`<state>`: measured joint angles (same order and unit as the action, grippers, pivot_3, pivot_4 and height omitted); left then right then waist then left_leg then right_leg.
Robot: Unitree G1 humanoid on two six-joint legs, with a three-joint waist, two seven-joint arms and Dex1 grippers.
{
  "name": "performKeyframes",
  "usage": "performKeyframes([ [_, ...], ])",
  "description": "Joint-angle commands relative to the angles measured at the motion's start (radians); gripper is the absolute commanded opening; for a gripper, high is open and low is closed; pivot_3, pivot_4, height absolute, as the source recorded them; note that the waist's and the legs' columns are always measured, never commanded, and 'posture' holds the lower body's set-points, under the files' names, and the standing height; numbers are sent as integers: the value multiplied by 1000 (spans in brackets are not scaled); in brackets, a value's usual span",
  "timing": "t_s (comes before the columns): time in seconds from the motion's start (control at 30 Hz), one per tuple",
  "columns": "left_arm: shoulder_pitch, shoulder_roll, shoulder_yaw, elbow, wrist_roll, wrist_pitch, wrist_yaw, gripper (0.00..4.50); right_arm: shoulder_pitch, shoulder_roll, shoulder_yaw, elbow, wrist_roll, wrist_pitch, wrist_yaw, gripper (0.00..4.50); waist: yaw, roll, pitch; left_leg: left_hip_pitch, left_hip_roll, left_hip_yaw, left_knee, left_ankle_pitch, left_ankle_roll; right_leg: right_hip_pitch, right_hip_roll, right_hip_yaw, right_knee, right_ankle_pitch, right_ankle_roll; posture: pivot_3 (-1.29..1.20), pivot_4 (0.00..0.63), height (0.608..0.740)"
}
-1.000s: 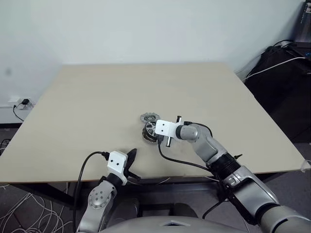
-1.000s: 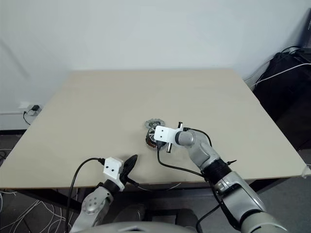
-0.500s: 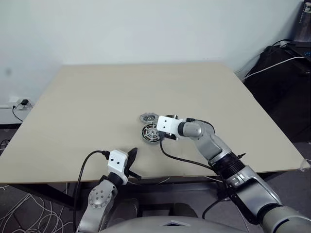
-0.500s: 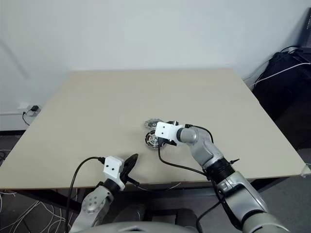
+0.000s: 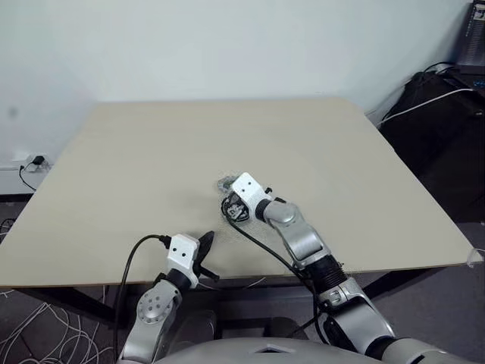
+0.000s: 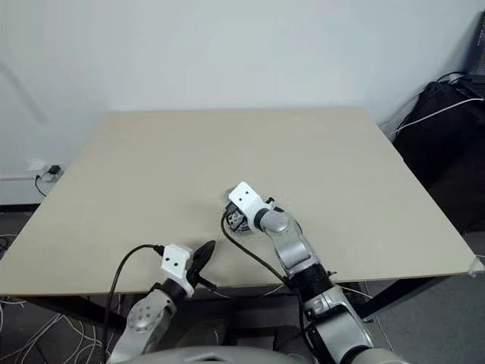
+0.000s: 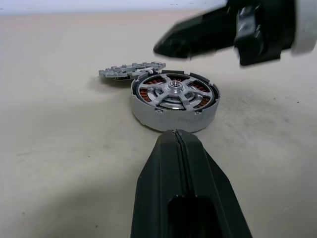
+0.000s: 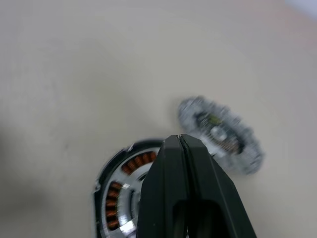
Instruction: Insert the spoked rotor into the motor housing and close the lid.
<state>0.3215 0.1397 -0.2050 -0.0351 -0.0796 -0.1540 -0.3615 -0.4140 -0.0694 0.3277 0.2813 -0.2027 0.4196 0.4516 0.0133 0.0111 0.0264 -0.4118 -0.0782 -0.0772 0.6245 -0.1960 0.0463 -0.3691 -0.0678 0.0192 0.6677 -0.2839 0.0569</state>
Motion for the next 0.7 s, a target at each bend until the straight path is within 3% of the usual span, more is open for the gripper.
performKeyframes([
  [0.03,-5,-2,6,4,0,-42,0,0,-5,-22,24,29,-16,-14,3,22,0,0,0,0,0,0,0,0,0,0,0,0,0,0,0,0,0,740],
  [0.23,2,-6,3,15,2,-59,3,0,-2,-91,62,-40,-14,-28,75,22,0,4,-3,1,0,0,-1,0,0,0,0,1,0,0,-1,0,0,740],
  [0.47,-10,-10,-6,17,4,-53,1,0,-67,-269,133,-217,-18,-109,316,22,-1,4,-3,0,0,0,0,0,0,0,0,0,0,0,0,0,0,740],
  [0.57,-15,-16,-12,7,7,-43,4,0,-104,-332,172,-222,-33,-121,396,605,0,3,-3,0,0,0,0,0,0,0,0,0,-1,0,0,0,0,740],
  [0.7,-10,-21,-18,-26,9,-20,10,0,-144,-375,223,-202,-74,-135,461,1908,1,3,-3,0,0,0,0,0,0,0,-1,0,-1,0,0,0,0,740],
])
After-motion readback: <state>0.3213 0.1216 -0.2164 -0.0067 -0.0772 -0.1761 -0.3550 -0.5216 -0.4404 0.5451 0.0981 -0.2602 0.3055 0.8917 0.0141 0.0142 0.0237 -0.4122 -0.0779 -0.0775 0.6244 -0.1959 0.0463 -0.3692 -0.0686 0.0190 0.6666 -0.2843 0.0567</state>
